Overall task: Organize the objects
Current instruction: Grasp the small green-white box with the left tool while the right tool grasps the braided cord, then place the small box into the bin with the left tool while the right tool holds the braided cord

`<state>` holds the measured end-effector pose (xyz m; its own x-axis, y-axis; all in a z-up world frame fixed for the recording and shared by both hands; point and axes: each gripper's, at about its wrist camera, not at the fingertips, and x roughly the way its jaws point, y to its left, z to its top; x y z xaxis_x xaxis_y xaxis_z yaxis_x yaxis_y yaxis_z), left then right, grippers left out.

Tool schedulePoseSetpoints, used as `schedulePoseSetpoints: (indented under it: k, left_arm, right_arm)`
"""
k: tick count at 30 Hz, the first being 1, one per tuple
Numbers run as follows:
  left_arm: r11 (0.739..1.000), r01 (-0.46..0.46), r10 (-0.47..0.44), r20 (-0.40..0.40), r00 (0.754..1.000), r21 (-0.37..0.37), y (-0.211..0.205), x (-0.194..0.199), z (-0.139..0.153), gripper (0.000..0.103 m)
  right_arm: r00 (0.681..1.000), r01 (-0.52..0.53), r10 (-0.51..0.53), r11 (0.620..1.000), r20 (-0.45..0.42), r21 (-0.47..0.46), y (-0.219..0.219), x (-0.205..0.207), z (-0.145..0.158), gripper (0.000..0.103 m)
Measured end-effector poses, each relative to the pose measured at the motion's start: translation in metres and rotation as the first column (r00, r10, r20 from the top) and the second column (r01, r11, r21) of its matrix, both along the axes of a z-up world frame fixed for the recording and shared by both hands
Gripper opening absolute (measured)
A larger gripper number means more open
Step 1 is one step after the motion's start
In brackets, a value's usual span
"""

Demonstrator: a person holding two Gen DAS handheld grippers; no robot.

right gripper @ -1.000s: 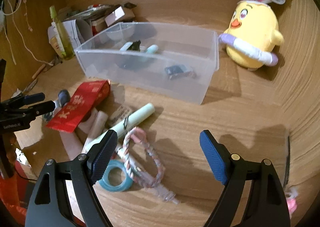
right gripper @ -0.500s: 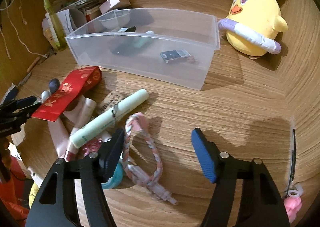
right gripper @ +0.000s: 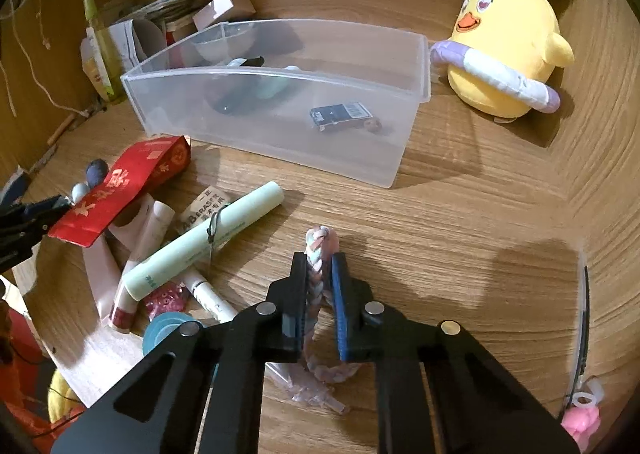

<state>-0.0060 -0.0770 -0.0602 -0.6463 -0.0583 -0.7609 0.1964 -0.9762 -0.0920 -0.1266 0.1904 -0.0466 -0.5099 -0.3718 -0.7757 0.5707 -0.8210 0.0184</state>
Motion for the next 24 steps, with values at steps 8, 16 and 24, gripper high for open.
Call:
schedulePoseSetpoints:
  k: [8,16,24]
  left_arm:
    - [0.999,-0.037,0.038,-0.037,0.999,0.024,-0.007,0.001,0.013,0.033]
    - [0.998,-0.046,0.052,-0.116,0.992,0.05,-0.009,-0.001,0.039,0.033]
    - [0.999,-0.015,0.021,-0.175,0.984,0.033,0.0,-0.013,0.06,0.033]
  right_arm:
    - [0.999,0.027,-0.03,0.998,-0.042,-0.053,0.005,-0.003,0.02,0.009]
    - [0.995,0.025,-0.037,0.991,-0.09,-0.132,0.008,-0.009,0.047,0.009]
    - [0.989,-0.001,-0.025,0.985,-0.147,-0.174,0.001,-0.015,0.07,0.009]
